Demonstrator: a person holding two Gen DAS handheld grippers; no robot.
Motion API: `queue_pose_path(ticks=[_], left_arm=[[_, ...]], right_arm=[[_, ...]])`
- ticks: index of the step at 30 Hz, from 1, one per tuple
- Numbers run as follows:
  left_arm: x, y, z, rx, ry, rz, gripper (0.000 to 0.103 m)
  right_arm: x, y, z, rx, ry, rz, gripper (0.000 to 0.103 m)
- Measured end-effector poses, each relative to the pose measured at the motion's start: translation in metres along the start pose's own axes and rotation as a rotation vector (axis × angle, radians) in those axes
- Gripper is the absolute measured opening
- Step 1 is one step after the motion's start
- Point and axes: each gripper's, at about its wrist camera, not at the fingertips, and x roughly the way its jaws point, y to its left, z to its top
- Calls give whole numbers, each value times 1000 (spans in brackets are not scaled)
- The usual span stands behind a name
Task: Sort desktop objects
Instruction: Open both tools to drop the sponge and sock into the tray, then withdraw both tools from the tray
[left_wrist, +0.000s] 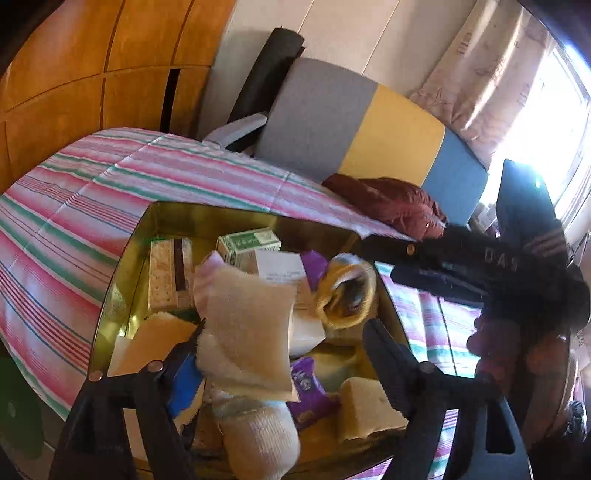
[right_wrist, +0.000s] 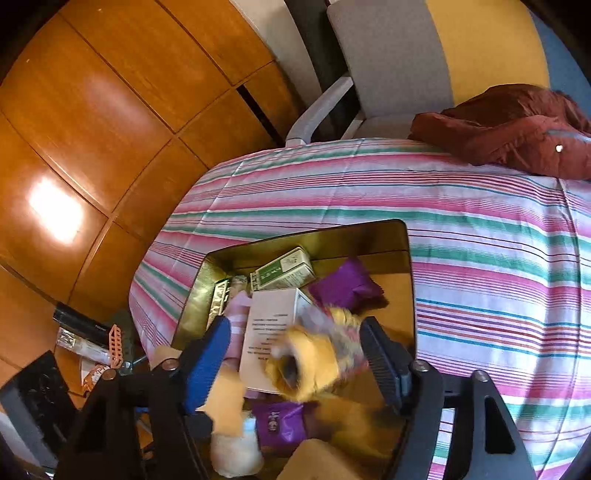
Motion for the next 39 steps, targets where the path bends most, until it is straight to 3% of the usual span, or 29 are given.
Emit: queue_pose_path(ticks=[13,16,26,34,37,39], left_arm=[[-43,-9,8,70,-136,262,82],[-54,-14,7,87,-158,303,82],[-83,-31,-5,109,-219,333,81],[-83,-41,-12,142,-217,427,80],[-81,-42,-15,147,-216,426,67],[-80,-40,-16,135,-210,412,64]], right_arm=[[-39,12,-33,-79,-107,-145,83],[-46,16,-50,-102,-133,-203,91],[-51,27,-97,-189,-142,-312,91],[-55,33,-114,-224,-150,-338,92],[-56,35,-117,-233,-156,-353,92],[-57,35,-118,-234,-159,-362,92]])
